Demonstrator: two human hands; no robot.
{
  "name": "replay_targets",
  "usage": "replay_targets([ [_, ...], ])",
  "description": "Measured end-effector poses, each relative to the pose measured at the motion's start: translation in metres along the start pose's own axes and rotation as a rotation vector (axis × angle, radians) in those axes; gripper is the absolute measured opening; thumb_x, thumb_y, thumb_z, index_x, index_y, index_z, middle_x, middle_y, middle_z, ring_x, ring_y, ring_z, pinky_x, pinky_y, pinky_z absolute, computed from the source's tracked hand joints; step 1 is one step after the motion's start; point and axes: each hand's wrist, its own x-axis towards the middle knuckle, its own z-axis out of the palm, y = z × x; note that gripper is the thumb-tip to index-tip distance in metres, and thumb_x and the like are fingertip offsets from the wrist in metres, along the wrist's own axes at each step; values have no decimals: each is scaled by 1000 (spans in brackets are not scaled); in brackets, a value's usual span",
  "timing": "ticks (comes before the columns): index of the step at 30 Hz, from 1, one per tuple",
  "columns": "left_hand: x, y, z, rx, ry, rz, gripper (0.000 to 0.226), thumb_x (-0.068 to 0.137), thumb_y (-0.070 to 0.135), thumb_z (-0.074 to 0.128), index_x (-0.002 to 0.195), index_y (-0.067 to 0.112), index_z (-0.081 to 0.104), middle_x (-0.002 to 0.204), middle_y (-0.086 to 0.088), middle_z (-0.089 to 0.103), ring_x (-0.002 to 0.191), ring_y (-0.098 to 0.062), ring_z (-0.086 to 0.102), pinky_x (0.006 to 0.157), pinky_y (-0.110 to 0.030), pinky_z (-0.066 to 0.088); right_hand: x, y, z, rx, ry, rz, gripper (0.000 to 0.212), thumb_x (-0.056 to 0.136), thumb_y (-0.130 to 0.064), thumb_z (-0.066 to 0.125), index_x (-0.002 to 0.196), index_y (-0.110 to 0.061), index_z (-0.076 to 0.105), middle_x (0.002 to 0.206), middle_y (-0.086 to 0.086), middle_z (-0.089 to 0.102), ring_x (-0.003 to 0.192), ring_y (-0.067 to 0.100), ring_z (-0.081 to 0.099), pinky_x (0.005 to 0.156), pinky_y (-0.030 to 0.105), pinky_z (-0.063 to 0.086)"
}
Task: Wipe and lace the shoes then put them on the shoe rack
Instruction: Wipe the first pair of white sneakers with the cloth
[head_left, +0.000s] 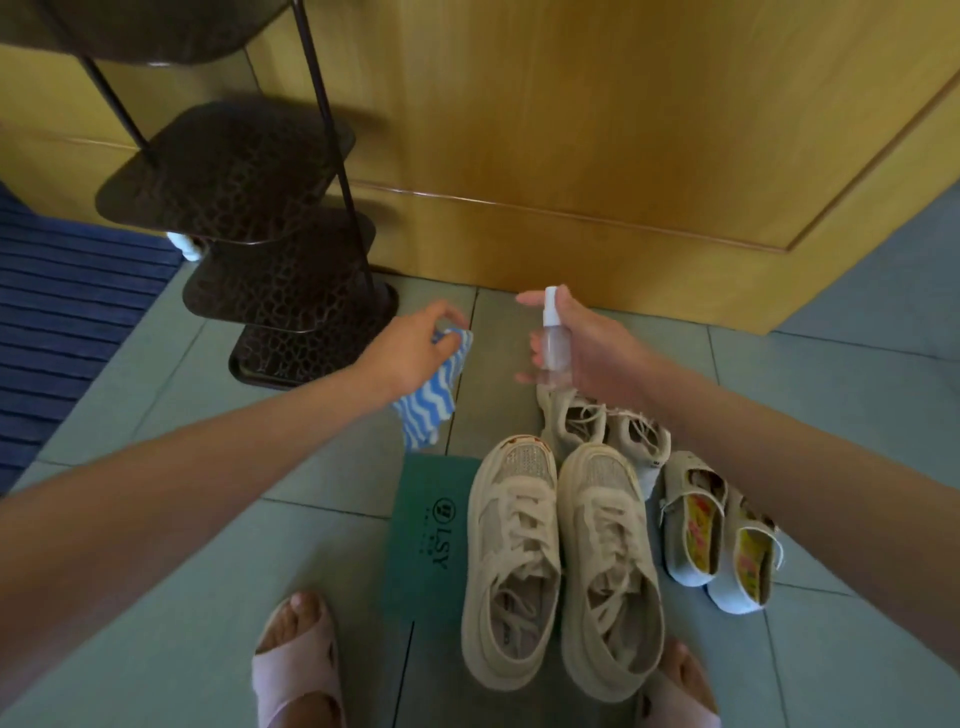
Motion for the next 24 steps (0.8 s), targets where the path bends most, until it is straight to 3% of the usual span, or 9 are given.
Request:
replay_targets([
  [3, 13, 14, 1, -16, -91, 28, 23, 94, 21, 51, 116, 21, 58, 79, -2, 52, 54, -11, 43, 45, -13, 32, 1, -3, -14, 199, -82, 127, 32, 97, -39, 36, 107, -11, 49, 79, 6, 55, 69, 18, 56, 82, 39, 46],
  [5, 20, 15, 7, -68, -91, 45, 22, 94, 22, 50, 114, 27, 58, 93, -8, 62, 69, -25, 56, 60, -23, 43, 4, -1, -23, 194, -127, 136, 26, 95, -34, 38, 98, -10, 48, 82, 7, 55, 72, 18, 55, 77, 34, 44],
  [8, 32, 11, 20, -127, -101, 34, 18, 93, 24, 50, 101, 34, 63, 109, -12, 66, 86, -26, 57, 71, -33, 41, 10, 6, -37, 195, -158, 107, 26, 95, -34, 41, 102, -11, 53, 85, 5, 56, 72, 17, 55, 75, 32, 48],
  [10, 39, 9, 30, -163, -108, 10, 19, 92, 23, 52, 100, 32, 66, 111, -7, 67, 95, -29, 60, 77, -35, 46, 16, 13, -46, 199, -177, 80, 28, 98, -36, 38, 108, -14, 53, 89, 4, 57, 71, 17, 56, 75, 36, 50],
  [13, 50, 6, 42, -274, -63, 9, 17, 92, 22, 54, 100, 29, 68, 116, 4, 64, 103, -18, 60, 85, -29, 46, 25, 27, -53, 233, -207, 73, 33, 98, -39, 34, 115, -17, 52, 89, 4, 57, 68, 17, 57, 73, 37, 50],
  [15, 56, 3, 46, -367, -21, 16, 16, 91, 20, 56, 99, 26, 69, 114, 5, 64, 106, -9, 57, 86, -21, 43, 32, 38, -53, 258, -217, 80, 35, 98, -40, 33, 114, -17, 54, 83, 4, 56, 63, 15, 54, 64, 31, 49],
  [18, 58, -5, 53, -413, -21, 15, 17, 90, 21, 58, 101, 27, 69, 111, 9, 64, 107, -2, 56, 94, -21, 42, 40, 53, -49, 333, -247, 111, 38, 96, -42, 33, 108, -14, 55, 73, 3, 51, 52, 13, 46, 48, 24, 42],
  [21, 57, -14, 61, -450, -56, 29, 19, 89, 19, 58, 103, 28, 68, 104, 17, 64, 102, 10, 54, 90, -9, 40, 46, 62, -45, 423, -292, 133, 37, 92, -44, 37, 100, -12, 52, 70, 3, 49, 47, 12, 44, 43, 22, 38],
  [24, 57, -20, 70, -453, -88, 30, 18, 89, 20, 58, 101, 29, 68, 102, 20, 64, 101, 14, 53, 87, -3, 39, 48, 70, -46, 429, -301, 103, 26, 94, -35, 39, 97, -12, 50, 72, 3, 50, 47, 11, 46, 43, 22, 40],
])
